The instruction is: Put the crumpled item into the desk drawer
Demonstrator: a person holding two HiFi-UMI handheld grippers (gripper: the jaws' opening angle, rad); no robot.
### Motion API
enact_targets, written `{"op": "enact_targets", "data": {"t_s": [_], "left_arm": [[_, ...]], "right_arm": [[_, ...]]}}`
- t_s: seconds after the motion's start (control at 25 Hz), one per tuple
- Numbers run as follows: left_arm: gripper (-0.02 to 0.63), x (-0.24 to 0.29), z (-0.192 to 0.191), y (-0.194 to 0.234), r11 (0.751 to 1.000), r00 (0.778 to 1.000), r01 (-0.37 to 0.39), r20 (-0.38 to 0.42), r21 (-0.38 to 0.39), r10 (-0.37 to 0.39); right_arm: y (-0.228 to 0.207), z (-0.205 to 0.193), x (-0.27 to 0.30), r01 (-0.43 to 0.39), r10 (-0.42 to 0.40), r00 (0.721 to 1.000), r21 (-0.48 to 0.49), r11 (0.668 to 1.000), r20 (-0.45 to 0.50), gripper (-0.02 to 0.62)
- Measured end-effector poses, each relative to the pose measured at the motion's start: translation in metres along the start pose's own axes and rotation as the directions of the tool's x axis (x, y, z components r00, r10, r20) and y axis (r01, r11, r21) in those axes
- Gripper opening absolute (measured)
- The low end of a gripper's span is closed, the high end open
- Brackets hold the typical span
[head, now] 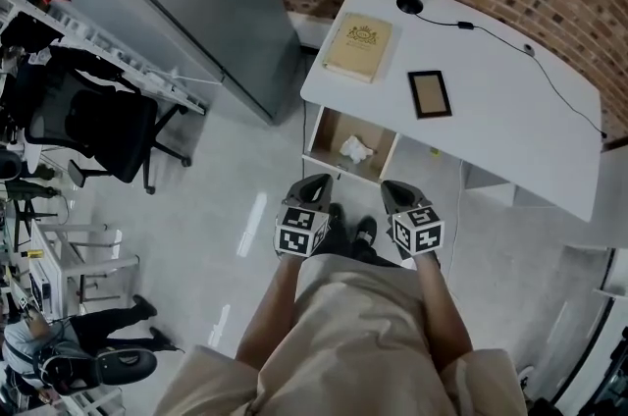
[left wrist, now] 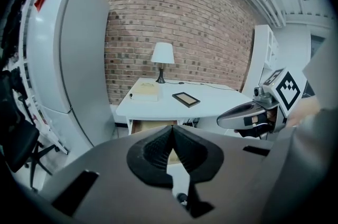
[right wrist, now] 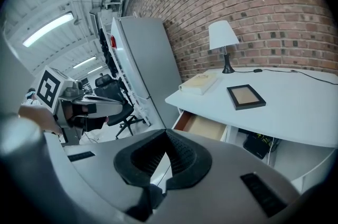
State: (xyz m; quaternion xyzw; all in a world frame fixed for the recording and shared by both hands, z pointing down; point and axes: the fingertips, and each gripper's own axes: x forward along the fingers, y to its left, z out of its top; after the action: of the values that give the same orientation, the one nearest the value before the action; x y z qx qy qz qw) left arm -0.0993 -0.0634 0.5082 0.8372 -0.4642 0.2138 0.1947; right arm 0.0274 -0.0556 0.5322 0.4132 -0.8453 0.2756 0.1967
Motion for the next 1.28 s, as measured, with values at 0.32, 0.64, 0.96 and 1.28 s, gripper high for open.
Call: {"op": "enact_targets", "data": {"t_s": [0.32, 0.64, 0.96, 1.28], "left_arm": [[0.015, 0.002, -0.006, -0.009, 1.000, 0.999, 0.015, -0.034, -0.014, -0.015], [0.015, 0.008, -0.009, -0.014, 0.999, 0.998, 0.028, -0.055, -0.018, -0.028], [0.015, 0.012, -0.008, -0.017, 0.999, 0.997, 0.041, -0.065, -0.017, -0.042], [0.015, 0.014, -0.006, -0.019, 0.998, 0.996, 0.058, -0.063, -0.009, -0.058]], "right_arm": [[-0.007, -0.008, -0.008, 0.005, -0.005, 1.000, 0.003, 1.000, -0.025, 0.025], [-0.019, -0.014, -0.012, 0.024, -0.023, 0.999, 0.021, 0.999, -0.033, 0.025], [-0.021, -0.012, -0.011, 0.023, -0.023, 0.999, 0.011, 1.000, -0.037, 0.025], [-0.021, -0.008, -0.009, 0.021, -0.021, 0.999, 0.007, 1.000, -0.025, 0.025]]}}
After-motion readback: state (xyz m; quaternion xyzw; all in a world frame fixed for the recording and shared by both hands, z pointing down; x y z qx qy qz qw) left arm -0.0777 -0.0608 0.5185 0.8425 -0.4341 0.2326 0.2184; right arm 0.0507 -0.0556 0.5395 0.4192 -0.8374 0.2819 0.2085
